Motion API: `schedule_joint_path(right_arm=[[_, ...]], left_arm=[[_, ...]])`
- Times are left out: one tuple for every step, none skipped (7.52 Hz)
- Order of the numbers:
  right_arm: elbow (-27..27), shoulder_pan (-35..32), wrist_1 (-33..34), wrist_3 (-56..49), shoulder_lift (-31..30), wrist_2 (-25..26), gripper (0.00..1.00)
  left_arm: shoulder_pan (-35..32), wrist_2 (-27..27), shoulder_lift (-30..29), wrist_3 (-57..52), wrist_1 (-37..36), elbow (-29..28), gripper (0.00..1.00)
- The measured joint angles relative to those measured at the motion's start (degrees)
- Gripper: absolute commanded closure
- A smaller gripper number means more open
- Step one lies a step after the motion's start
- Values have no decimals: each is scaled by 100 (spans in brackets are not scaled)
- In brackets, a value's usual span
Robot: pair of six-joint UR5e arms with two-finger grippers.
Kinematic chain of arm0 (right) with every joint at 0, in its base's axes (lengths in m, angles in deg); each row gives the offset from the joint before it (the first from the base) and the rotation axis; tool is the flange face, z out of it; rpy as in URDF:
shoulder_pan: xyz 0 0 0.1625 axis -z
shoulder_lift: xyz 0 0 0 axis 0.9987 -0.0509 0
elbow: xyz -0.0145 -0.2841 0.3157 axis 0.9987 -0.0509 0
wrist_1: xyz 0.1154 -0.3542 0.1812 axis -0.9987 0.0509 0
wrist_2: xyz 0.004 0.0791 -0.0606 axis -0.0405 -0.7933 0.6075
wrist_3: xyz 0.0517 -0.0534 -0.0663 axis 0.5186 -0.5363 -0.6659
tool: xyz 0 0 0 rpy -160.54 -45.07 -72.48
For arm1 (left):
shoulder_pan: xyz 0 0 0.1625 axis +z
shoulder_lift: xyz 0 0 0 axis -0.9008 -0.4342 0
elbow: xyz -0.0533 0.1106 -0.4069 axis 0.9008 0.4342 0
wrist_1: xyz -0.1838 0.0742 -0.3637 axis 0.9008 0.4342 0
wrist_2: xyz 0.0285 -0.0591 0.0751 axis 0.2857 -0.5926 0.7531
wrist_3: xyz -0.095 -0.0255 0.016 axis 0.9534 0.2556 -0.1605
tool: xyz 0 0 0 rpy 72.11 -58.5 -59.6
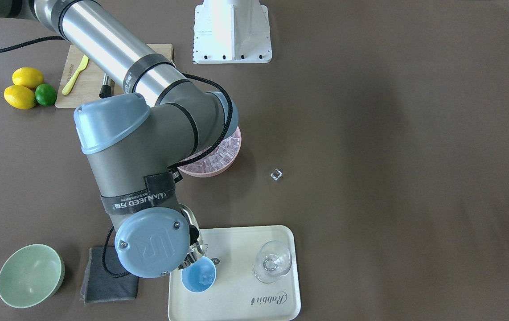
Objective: Put ice in cup with scoop
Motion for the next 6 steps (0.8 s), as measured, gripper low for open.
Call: schedule_joint_path(right_arm=[[-167, -12, 46, -56, 74, 62, 100], [-280, -18, 119, -126, 125, 136, 100], [-340, -25, 199, -177, 165, 195, 100], [-363, -27, 243, -209, 183, 222, 100], [-353, -32, 257, -259, 184, 245, 100], [-249, -56, 259, -296, 161, 255, 100]], left_arm=[[-13, -9, 71, -16, -4, 52, 2], [-17, -15, 149, -21, -1, 91, 2], [-19, -15, 203, -26, 6, 114, 2], [-20, -15, 230, -29, 10, 122, 2], [-21, -14, 243, -30, 15, 118, 2], [-20, -13, 245, -31, 15, 116, 2]])
